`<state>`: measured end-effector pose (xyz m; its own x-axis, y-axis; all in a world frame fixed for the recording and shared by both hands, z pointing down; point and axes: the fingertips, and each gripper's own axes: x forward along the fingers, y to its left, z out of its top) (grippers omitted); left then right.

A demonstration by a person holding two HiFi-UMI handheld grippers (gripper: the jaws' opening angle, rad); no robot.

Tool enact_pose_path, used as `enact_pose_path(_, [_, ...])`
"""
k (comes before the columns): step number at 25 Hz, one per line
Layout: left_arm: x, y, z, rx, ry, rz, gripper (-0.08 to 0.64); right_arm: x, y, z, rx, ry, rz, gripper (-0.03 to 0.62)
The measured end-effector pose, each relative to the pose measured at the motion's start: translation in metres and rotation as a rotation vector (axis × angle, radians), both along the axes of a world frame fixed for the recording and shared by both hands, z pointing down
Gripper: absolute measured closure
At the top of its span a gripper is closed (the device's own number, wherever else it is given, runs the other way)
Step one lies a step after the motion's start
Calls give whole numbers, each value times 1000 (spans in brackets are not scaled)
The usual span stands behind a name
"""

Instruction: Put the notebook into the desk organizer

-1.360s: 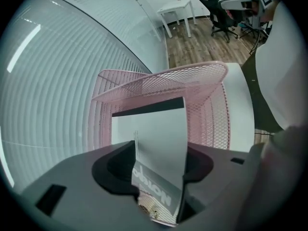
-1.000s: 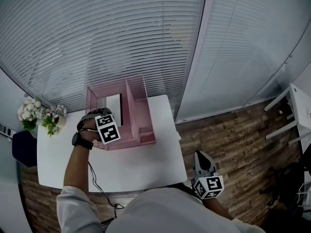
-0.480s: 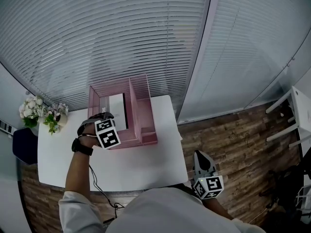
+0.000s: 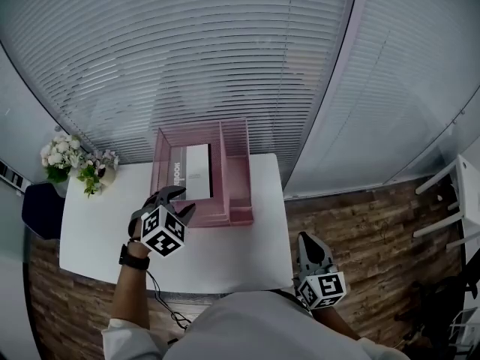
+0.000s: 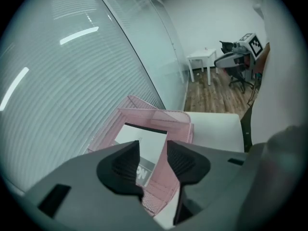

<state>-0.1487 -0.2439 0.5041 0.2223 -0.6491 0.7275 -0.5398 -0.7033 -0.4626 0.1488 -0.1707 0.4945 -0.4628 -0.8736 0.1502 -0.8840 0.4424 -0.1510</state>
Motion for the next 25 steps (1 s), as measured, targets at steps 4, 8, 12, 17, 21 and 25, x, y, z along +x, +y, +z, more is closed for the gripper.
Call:
enact_pose_path(4, [-3, 19, -23, 120, 146, -73, 429, -18, -2, -11, 21, 2, -44, 579])
enact_pose_path(8, [-8, 40, -40, 209, 287, -142, 465, -36, -3, -21, 43, 3, -87, 580])
enact_pose_path(12, [-15, 61, -49, 280, 394, -207, 515, -51, -2, -30, 57, 3, -121, 579])
enact_pose_path(17, [-21, 87, -57, 330, 533, -267, 543, -63, 0, -38, 74, 6, -159, 580])
enact_pose_path(21, [-30, 105, -60, 366, 629, -315, 551, -73, 3, -45, 81, 4, -176, 579])
enact_pose_path(25, [-33, 118, -62, 391, 732, -358, 551, -80, 5, -47, 86, 21, -203, 580])
